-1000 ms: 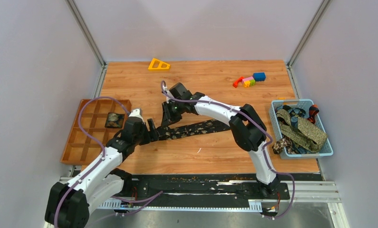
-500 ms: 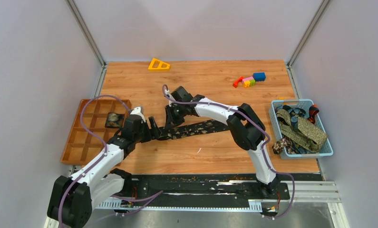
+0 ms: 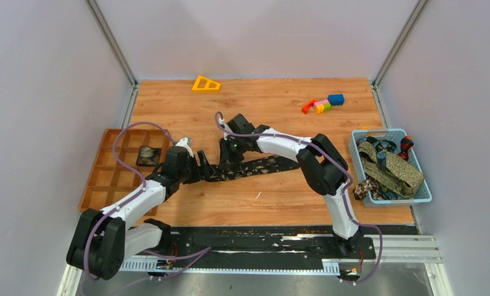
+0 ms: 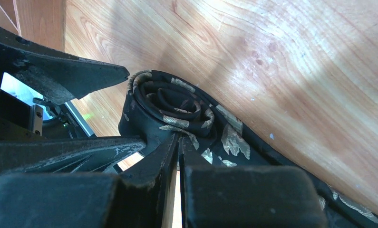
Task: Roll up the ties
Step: Roll the tie at the center of the board.
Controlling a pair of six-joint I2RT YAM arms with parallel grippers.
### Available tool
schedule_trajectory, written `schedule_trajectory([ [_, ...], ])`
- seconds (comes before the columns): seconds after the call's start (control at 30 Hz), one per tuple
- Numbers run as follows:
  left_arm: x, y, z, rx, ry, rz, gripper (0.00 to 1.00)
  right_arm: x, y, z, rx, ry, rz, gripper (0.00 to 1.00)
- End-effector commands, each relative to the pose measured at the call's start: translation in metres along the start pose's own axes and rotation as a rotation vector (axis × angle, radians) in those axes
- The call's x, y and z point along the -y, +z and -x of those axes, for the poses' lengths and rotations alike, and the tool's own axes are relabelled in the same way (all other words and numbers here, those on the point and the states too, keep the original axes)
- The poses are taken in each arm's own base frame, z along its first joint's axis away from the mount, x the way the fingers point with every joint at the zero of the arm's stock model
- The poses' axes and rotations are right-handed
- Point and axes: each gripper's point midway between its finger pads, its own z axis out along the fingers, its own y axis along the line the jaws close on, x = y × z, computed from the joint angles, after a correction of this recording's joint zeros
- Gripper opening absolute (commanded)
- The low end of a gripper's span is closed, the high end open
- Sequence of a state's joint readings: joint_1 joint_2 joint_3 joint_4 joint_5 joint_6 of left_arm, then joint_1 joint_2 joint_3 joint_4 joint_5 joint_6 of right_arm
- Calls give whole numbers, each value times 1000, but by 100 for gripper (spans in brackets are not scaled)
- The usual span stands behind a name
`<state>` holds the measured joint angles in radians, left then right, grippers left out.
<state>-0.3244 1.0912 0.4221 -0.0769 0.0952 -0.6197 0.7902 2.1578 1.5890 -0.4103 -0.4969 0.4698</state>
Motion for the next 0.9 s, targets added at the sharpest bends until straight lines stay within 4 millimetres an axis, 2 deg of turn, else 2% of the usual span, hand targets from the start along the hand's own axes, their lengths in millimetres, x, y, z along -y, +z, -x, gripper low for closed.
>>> schedule_trajectory([
  [0.0, 23, 5, 25, 63, -18, -84, 80, -7, -16, 12, 60, -44, 17, 7],
  [0.47, 24, 25, 10, 5, -42, -119, 69, -6, -16, 6, 51, -32, 40, 6],
  [0.87, 29, 33, 3, -27, -49, -163, 48, -13, -30, 11, 85, -39, 42, 7],
])
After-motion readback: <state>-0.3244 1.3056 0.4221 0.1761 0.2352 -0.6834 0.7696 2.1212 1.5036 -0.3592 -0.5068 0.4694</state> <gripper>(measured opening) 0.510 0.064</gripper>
